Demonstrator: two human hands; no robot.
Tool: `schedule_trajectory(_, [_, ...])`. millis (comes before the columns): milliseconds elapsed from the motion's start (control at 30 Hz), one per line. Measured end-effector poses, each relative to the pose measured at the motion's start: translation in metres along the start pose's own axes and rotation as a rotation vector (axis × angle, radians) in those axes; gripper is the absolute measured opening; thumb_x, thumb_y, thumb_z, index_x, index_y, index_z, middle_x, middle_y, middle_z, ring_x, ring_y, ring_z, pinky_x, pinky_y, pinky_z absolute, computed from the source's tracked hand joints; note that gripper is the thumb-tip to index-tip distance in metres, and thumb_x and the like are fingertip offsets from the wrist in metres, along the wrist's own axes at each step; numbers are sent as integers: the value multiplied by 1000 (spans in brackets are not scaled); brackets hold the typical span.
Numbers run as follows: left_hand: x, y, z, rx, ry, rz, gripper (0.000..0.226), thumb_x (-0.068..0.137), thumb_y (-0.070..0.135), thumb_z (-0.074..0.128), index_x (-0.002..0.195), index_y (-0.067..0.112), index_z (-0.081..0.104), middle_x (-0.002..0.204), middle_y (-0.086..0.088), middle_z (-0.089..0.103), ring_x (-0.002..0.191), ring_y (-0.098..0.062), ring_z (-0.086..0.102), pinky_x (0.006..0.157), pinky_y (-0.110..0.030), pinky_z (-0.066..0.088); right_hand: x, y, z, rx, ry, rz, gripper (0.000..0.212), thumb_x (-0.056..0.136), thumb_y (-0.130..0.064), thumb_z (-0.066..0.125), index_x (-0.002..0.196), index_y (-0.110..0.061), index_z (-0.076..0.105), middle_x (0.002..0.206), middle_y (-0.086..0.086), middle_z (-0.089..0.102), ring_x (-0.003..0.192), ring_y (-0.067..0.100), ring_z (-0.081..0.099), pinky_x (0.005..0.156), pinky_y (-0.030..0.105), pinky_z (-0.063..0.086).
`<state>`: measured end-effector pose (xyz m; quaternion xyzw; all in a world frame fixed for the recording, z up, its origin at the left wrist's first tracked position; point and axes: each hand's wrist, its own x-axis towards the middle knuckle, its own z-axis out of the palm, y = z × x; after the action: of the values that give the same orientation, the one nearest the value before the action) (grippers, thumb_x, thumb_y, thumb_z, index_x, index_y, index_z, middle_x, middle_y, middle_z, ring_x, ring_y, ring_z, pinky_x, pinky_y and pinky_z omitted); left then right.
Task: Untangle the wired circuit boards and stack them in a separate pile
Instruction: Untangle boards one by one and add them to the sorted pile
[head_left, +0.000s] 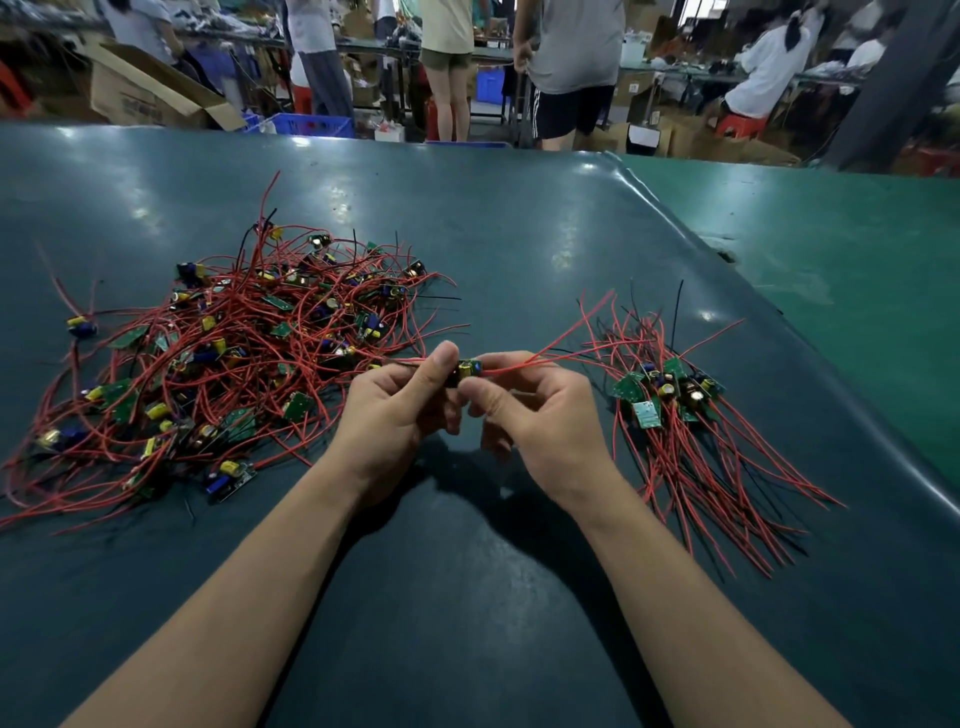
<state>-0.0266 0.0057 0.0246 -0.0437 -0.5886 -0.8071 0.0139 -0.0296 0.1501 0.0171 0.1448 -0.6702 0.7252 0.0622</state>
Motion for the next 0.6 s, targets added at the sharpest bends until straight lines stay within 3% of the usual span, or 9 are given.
schedule_trajectory(67, [0,-1,0,65,17,20,40,75,44,64,53,10,68,53,-9,59,48,-17,53,55,-25,45,-2,4,4,-137,30,-95,21,74,-20,82,86,-26,66,67,-3,70,46,8,57,44,21,45])
schedule_trajectory(200, [1,-7,2,107,54,48,42,80,44,62,57,10,67,53,-10,58,47,-19,52,50,-26,45,-2,7,7,-358,108,-185,23,73,-35,80,79,-34,58,69,-10,69,57,12,65,57,36,56])
schedule_trajectory(367, [2,-10,0,68,56,10,50,96,29,56,48,16,56,46,2,49,39,-11,42,41,-19,35,-4,4,4,-434,-4,-201,27,73,-36,81,77,-30,55,66,-7,63,59,6,56,56,20,44])
schedule_trajectory(500, [1,-11,1,122,58,27,52,98,17,52,47,18,48,43,5,42,37,-8,36,40,-19,29,-8,5,3,-593,-147,-353,32,83,-25,75,67,-10,53,55,-9,45,51,9,39,52,16,31])
schedule_trajectory(600, [1,-13,0,164,46,32,59,99,14,51,40,18,47,41,7,40,36,-6,34,39,-18,29,-8,4,4,-708,-112,-415,35,84,-32,73,67,-8,55,56,-7,46,50,10,37,50,26,37])
